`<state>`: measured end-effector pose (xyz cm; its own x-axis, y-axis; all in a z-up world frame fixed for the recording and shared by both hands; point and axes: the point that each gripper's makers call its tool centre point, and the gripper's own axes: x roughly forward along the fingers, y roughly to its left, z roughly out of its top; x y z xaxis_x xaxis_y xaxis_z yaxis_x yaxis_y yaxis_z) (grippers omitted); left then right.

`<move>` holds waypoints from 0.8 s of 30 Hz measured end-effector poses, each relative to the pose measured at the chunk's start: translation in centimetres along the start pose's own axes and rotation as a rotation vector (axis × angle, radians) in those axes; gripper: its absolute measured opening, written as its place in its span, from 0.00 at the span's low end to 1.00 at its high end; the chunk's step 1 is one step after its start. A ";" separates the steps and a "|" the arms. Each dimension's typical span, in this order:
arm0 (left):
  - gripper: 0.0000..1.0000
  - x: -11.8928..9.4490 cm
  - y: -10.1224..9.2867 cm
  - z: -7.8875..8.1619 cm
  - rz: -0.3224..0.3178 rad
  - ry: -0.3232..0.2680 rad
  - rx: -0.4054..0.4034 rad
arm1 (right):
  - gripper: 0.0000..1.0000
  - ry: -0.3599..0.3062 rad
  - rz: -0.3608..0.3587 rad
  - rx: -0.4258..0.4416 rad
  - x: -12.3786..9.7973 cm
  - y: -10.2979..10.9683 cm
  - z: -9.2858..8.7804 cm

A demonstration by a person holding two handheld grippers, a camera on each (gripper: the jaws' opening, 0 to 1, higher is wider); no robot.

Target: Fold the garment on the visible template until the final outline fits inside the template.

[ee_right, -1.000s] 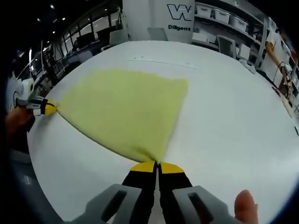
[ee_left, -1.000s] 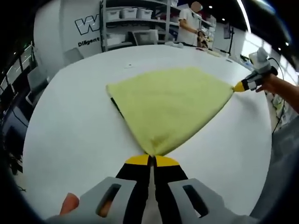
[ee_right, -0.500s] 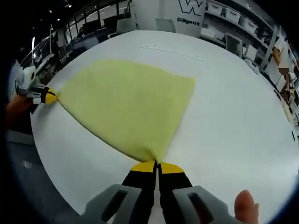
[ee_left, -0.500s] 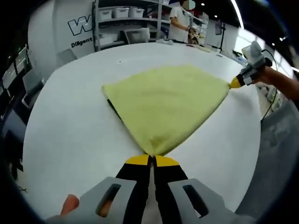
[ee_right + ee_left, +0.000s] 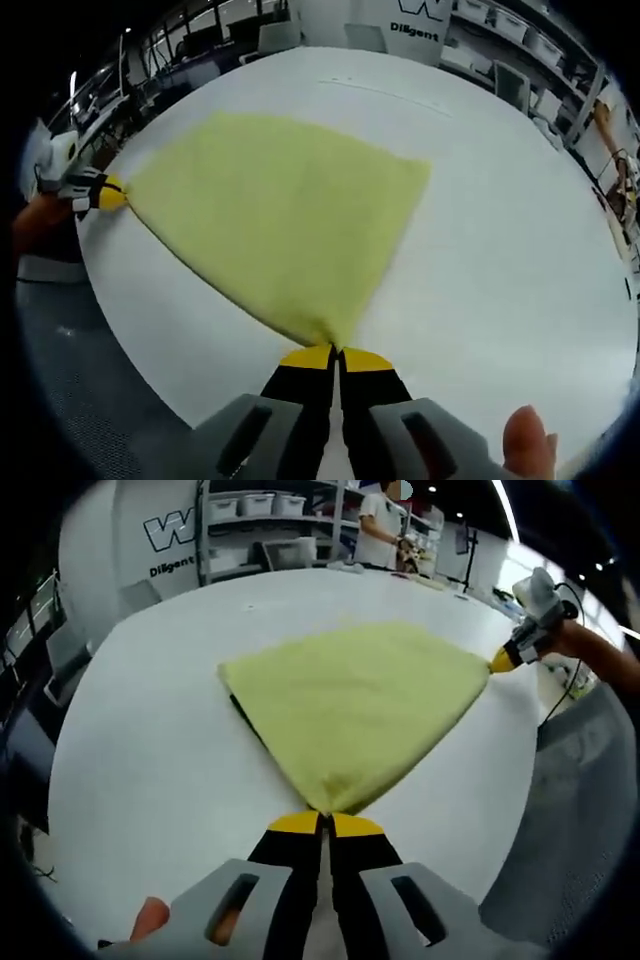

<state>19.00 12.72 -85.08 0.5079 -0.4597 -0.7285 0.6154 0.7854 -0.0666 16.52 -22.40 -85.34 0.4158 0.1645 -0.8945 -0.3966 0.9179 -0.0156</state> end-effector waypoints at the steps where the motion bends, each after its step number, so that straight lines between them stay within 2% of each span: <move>1: 0.01 0.0 -0.1 -0.1 -0.001 0.002 -0.001 | 0.00 0.003 -0.001 -0.001 0.0 0.0 -0.1; 3: 0.01 0.0 -0.2 -0.4 -0.003 0.006 0.010 | 0.00 0.013 -0.002 -0.007 0.1 0.0 -0.3; 4: 0.01 0.4 -0.2 -1.1 -0.004 0.025 0.006 | 0.00 0.033 -0.002 -0.009 0.4 0.2 -0.7; 11: 0.01 0.5 -0.2 -1.2 -0.001 0.018 0.011 | 0.00 0.069 -0.020 -0.041 1.1 0.4 -1.5; 24: 0.06 0.0 0.3 -1.8 0.030 0.043 -0.007 | 0.00 0.069 -0.022 -0.034 0.9 0.4 -1.5</move>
<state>18.10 13.71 -86.37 0.4994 -0.4177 -0.7590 0.5961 0.8014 -0.0489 15.47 -22.40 -86.87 0.3677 0.1184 -0.9224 -0.4160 0.9080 -0.0493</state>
